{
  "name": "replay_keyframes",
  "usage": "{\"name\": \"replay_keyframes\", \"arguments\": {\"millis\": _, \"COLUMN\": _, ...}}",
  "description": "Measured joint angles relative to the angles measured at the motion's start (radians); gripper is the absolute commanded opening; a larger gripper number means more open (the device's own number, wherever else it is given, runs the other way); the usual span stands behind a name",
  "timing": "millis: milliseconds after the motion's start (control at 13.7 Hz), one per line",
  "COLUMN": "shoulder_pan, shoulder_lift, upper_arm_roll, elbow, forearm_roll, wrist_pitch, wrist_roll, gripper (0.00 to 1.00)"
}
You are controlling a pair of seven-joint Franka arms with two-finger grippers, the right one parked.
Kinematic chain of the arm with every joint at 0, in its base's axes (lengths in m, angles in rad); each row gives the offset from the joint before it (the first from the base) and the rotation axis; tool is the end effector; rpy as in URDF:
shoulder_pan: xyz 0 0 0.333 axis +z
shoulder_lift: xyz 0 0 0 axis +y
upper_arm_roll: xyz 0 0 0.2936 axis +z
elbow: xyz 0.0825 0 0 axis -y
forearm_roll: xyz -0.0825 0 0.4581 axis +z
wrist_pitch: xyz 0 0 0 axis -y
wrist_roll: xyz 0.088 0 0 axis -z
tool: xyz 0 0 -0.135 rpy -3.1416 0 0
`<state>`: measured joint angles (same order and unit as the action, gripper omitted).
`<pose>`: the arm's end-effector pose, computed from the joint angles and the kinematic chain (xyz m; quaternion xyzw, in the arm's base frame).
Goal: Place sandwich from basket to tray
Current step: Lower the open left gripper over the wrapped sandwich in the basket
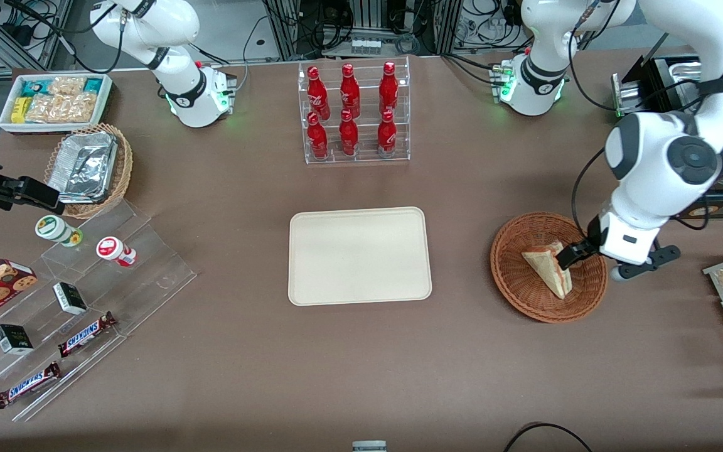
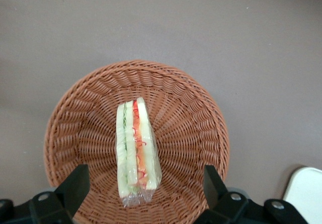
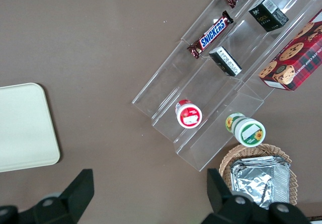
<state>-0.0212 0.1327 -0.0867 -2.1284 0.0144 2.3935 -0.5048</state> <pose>0.6278 -0.0679 0.2631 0.9790 0.1926 0.0632 0.0205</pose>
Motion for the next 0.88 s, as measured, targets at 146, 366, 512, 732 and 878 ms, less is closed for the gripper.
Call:
{"name": "replay_keyframes", "arguments": {"millis": 146, "shoulder_pan": 0.000, "shoulder_lift": -0.001, "upper_arm_roll": 0.000, "elbow": -0.064, "forearm_roll": 0.000, "wrist_pitch": 0.054, "wrist_roll": -0.022, "gripper": 1.00}}
{"name": "replay_keyframes", "arguments": {"millis": 366, "shoulder_pan": 0.000, "shoulder_lift": 0.000, "upper_arm_roll": 0.000, "elbow": -0.104, "forearm_roll": 0.000, "wrist_pitch": 0.061, "wrist_roll": -0.033, "gripper": 1.00}}
{"name": "replay_keyframes", "arguments": {"millis": 512, "shoulder_pan": 0.000, "shoulder_lift": 0.007, "upper_arm_roll": 0.000, "elbow": -0.121, "forearm_roll": 0.000, "wrist_pitch": 0.062, "wrist_roll": -0.034, "gripper": 1.00}}
{"name": "replay_keyframes", "arguments": {"millis": 732, "shoulder_pan": 0.000, "shoulder_lift": 0.035, "upper_arm_roll": 0.000, "elbow": -0.135, "forearm_roll": 0.000, "wrist_pitch": 0.075, "wrist_roll": -0.035, "gripper": 1.00}}
{"name": "replay_keyframes", "arguments": {"millis": 878, "shoulder_pan": 0.000, "shoulder_lift": 0.055, "upper_arm_roll": 0.000, "elbow": -0.135, "forearm_roll": 0.000, "wrist_pitch": 0.091, "wrist_roll": -0.035, "gripper": 1.00}}
